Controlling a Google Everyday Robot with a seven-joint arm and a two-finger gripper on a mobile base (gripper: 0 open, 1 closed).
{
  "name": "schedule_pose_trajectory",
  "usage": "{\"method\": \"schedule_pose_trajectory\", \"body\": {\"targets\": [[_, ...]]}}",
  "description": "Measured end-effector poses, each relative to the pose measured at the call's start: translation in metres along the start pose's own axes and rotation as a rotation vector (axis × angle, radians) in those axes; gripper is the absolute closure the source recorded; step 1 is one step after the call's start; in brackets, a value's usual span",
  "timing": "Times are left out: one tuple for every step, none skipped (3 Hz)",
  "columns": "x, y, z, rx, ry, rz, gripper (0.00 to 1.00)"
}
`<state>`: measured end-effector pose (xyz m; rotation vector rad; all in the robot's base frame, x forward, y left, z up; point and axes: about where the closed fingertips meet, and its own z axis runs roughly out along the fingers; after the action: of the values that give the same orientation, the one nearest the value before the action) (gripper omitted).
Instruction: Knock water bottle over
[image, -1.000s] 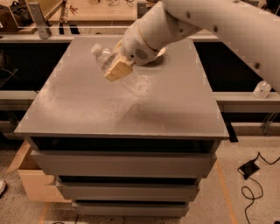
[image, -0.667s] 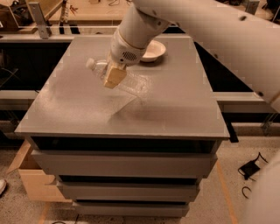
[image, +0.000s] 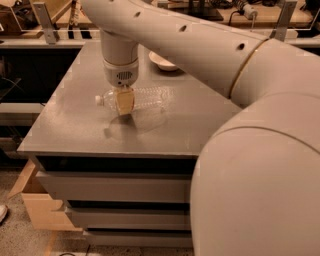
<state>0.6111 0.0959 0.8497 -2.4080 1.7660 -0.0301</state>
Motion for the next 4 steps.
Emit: {"method": "schedule_pose_trajectory", "body": {"targets": [[-0.0005,-0.0008,0.001,0.002,0.012,-0.005,0.82],[-0.0013,-0.0015,0.0026,0.003,0.01,-0.006,0.58],[-0.002,-0.0022,0.0047,0.004,0.009,-0.007,0.27],[-0.0024,-0.0026,0.006,0.004,0.008,-0.008,0.04]]}}
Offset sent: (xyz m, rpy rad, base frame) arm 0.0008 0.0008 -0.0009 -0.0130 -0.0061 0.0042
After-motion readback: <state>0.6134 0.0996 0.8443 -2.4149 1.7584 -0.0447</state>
